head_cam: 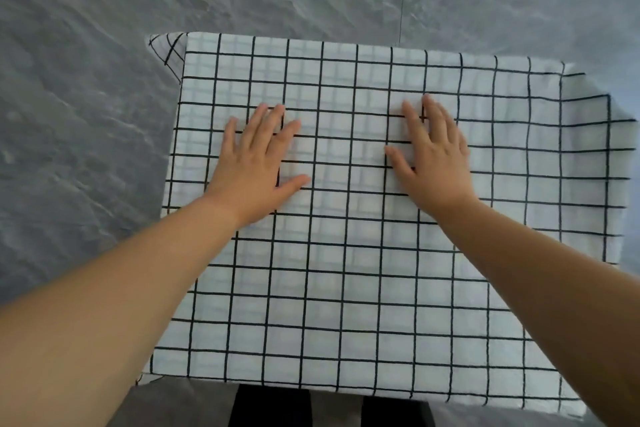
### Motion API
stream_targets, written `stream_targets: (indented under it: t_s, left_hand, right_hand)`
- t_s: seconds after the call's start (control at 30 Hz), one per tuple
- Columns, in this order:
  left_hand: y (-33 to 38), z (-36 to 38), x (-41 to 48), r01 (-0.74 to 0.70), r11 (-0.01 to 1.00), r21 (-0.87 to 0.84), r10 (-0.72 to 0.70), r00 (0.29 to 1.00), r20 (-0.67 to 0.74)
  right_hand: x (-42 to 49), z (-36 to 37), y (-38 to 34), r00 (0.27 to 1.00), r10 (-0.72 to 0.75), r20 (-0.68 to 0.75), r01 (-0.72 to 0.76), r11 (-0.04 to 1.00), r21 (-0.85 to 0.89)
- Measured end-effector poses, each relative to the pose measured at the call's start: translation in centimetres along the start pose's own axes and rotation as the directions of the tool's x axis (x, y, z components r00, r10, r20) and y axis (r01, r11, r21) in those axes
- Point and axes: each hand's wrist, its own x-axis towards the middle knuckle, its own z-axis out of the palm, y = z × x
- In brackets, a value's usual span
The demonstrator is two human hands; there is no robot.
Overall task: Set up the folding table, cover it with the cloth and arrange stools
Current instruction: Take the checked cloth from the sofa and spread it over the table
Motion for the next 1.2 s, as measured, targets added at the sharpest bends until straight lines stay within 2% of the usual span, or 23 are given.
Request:
stream_targets:
  t_s: [0.17, 0.37, 0.47, 0.53, 0.6, 0.67, 0.77, 0.93, 1.0, 1.07, 1.13, 1.2]
  left_hand:
    - [7.2, -0.9, 3.5, -0.121, 0.993, 0.003, 0.12, 0.992, 0.023]
    - [16.2, -0.5, 7.7, -0.222, 0.975, -0.006, 0.222, 0.975, -0.002]
    - [20.0, 0.3, 9.3, -0.248, 0.969, 0.014, 0.248, 0.969, -0.009]
    - [21.7, 0.8, 10.0, -0.251, 0.967, 0.047, 0.253, 0.967, -0.023]
    - [22.4, 1.2, 10.4, -0.245, 0.965, 0.089, 0.25, 0.967, -0.041]
    - [22.4, 1.4, 10.4, -0.237, 0.965, 0.111, 0.244, 0.968, -0.056]
    - [22.4, 1.4, 10.5, -0.236, 0.964, 0.124, 0.243, 0.969, -0.046]
    - [22.6, 1.2, 10.8, -0.236, 0.963, 0.131, 0.239, 0.971, -0.007]
    - [22.5, 1.2, 10.9, -0.235, 0.964, 0.128, 0.238, 0.971, -0.006]
    - [22.6, 1.2, 10.9, -0.241, 0.963, 0.12, 0.243, 0.97, -0.006]
    - [22.6, 1.2, 11.0, -0.248, 0.962, 0.117, 0.25, 0.968, -0.003]
    - [22.5, 1.2, 11.0, -0.254, 0.961, 0.112, 0.256, 0.967, -0.002]
  right_hand:
    - [0.5, -2.0, 5.0, 0.999, 0.026, -0.034, -0.027, 0.999, -0.017]
    - [2.2, -4.5, 12.9, 0.986, 0.165, 0.003, -0.164, 0.985, -0.052]
    - [2.9, -4.9, 15.5, 0.991, 0.129, 0.028, -0.127, 0.99, -0.067]
    - [3.2, -5.1, 16.5, 0.99, 0.139, -0.024, -0.139, 0.99, -0.003]
    - [3.6, -5.4, 17.4, 0.978, 0.185, -0.096, -0.176, 0.98, 0.096]
    - [3.8, -5.5, 18.4, 0.975, 0.186, -0.117, -0.177, 0.98, 0.088]
    - [4.2, -5.4, 20.0, 0.982, 0.169, -0.083, -0.16, 0.981, 0.108]
    - [4.4, -5.0, 20.9, 0.988, 0.152, -0.008, -0.138, 0.918, 0.372]
    - [4.4, -5.0, 20.8, 0.986, 0.161, -0.034, -0.138, 0.921, 0.366]
    - [5.2, -5.5, 20.8, 0.978, 0.158, -0.139, -0.113, 0.952, 0.286]
    - [6.6, -6.3, 20.8, 0.972, 0.094, -0.215, -0.042, 0.972, 0.232]
    - [8.3, -6.6, 21.0, 0.989, 0.035, -0.144, 0.0, 0.971, 0.237]
